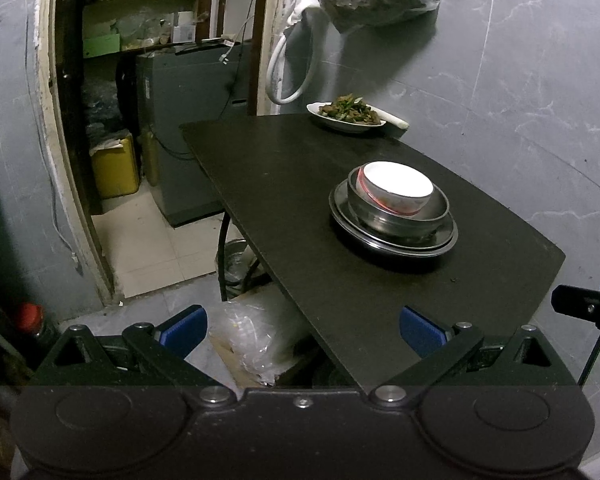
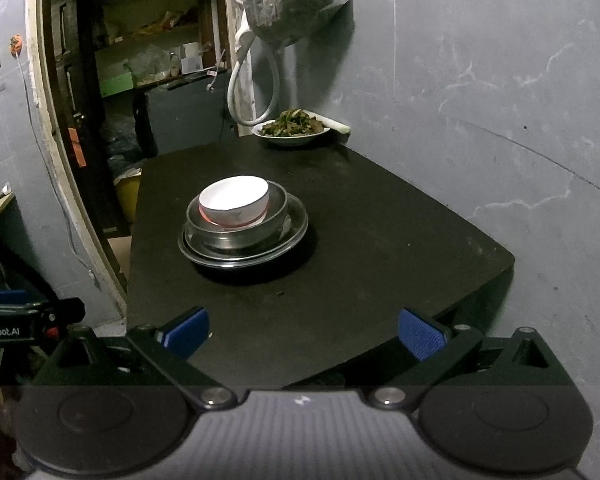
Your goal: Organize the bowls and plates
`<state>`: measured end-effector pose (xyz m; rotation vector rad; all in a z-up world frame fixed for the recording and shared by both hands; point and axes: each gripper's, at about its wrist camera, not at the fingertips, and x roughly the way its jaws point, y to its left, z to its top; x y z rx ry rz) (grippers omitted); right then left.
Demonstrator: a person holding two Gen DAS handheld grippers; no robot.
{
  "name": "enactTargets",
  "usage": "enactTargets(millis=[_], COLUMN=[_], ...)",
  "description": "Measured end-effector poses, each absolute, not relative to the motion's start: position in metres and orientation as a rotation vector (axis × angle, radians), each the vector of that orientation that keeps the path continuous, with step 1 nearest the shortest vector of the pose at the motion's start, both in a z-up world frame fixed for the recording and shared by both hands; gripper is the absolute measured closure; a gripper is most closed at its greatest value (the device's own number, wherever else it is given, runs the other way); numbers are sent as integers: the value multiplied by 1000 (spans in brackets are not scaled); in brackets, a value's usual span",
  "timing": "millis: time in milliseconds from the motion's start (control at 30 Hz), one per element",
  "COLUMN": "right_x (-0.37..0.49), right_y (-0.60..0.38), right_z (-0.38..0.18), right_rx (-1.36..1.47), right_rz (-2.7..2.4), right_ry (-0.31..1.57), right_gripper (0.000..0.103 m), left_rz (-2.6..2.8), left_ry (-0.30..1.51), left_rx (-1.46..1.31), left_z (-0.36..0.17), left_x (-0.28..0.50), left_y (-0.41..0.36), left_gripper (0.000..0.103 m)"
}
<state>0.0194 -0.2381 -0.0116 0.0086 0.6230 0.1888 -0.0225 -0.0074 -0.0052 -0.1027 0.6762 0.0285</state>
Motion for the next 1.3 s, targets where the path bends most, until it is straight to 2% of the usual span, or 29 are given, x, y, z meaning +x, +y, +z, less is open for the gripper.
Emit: enactTargets(millis=[1300], right_x=[20], right_y=[-236], right_z=[-12], right_rx=[9], right_rz=[194], right_ry=[608], right_gripper=[0], left_rz=[35], left_ry=[679], left_rx=[-97], left_z=[-7], left_x=[-24], left_y=[-5], left_gripper=[1])
